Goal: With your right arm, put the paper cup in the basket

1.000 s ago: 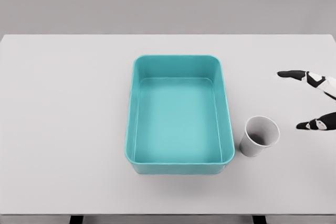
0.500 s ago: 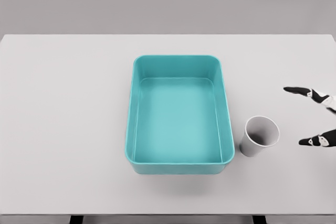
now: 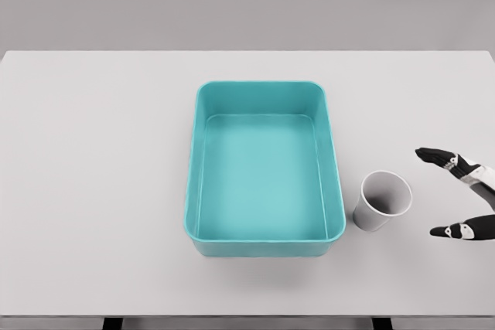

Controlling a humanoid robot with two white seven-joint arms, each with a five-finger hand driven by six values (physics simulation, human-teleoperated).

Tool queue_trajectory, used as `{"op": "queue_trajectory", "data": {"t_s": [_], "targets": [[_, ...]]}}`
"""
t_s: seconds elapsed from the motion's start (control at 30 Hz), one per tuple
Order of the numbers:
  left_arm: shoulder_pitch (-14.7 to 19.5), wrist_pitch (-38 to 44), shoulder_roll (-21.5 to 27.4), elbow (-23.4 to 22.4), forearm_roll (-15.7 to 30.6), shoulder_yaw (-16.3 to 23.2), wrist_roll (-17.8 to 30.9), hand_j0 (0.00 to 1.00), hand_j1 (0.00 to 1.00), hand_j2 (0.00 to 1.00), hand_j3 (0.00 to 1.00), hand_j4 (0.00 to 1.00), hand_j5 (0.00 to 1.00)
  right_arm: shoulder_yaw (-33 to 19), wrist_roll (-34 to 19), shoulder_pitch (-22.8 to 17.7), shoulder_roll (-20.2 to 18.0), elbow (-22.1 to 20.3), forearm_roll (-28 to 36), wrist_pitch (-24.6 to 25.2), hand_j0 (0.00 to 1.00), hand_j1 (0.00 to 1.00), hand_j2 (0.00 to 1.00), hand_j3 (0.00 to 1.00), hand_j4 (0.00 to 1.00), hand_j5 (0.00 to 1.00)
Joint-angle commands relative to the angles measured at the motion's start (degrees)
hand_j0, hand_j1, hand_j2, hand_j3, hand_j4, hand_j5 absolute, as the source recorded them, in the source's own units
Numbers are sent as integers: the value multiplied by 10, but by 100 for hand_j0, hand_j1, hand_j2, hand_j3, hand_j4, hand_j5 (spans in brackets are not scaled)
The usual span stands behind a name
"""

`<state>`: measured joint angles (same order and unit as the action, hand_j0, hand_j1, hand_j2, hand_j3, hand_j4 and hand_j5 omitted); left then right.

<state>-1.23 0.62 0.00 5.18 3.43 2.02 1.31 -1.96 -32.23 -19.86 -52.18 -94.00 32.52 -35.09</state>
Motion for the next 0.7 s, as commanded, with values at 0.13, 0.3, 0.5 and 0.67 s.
{"op": "queue_trajectory", "data": {"t_s": [0.13, 0.3, 0.5, 0.67], "targets": [[0, 0, 0, 0, 0, 0, 0, 100, 100, 100, 100, 100, 100, -1, -5, -18, 46, 1, 26, 1, 100, 100, 100, 100, 100, 100], [0, 0, 0, 0, 0, 0, 0, 100, 100, 100, 100, 100, 100, -4, -5, -32, 55, 1, 47, 13, 100, 100, 100, 100, 100, 100], [0, 0, 0, 0, 0, 0, 0, 100, 100, 100, 100, 100, 100, -24, -5, -26, 93, 0, 47, 49, 100, 100, 100, 100, 100, 100], [0, 0, 0, 0, 0, 0, 0, 100, 100, 100, 100, 100, 100, -31, -6, -25, 102, -5, 47, 79, 100, 100, 100, 100, 100, 100]]}}
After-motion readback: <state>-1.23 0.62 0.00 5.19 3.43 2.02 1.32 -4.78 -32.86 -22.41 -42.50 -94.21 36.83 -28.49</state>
